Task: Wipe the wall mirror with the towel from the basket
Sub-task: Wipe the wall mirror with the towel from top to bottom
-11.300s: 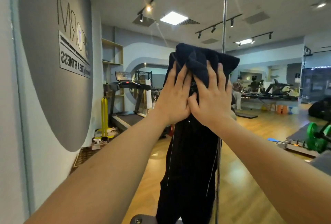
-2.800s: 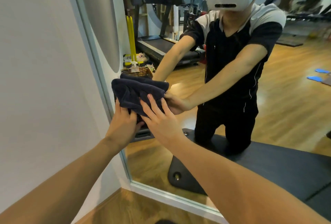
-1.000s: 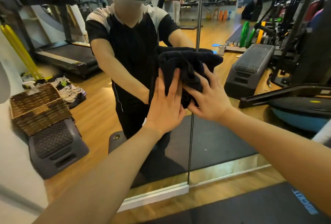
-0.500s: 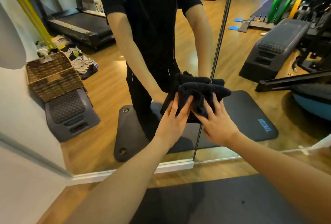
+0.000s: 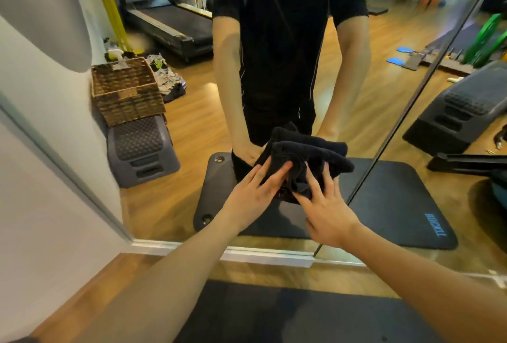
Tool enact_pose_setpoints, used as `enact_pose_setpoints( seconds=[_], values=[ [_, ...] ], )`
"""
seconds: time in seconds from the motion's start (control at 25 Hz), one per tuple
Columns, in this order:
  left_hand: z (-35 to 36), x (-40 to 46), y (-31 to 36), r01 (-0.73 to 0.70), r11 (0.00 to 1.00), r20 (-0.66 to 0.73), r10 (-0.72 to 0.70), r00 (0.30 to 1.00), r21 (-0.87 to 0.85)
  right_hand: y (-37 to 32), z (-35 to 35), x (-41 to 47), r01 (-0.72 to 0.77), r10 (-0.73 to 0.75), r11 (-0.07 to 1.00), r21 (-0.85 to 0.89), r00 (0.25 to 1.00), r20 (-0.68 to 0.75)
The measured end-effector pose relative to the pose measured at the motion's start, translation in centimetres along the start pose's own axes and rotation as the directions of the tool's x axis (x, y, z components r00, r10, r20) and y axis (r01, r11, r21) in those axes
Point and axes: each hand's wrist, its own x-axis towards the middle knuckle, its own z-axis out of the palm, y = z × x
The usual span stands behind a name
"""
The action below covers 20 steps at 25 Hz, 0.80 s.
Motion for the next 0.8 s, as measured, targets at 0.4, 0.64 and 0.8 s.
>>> enact_pose_setpoints(
  seconds=[0.4, 0.64, 0.8],
  values=[
    [-2.5, -13.3, -13.8, 0.095, 0.991, 0.081, -0.103, 0.991, 0.09, -15.5, 0.1, 12.0, 0.069, -0.073, 0.992, 0.107, 0.997, 0.038],
    [-4.5, -21.7, -21.6, 0.226, 0.936, 0.233, -0.291, 0.928, 0.268, -25.3, -0.8, 20.2, 0.144, -0.168, 0.97, 0.197, 0.98, 0.111],
    [-5.8, -26.5, -25.8, 0.265, 0.898, 0.406, -0.401, 0.821, 0.352, -31.2, -1.2, 24.9, 0.21, -0.245, 0.952, 0.221, 0.959, 0.143]
  ],
)
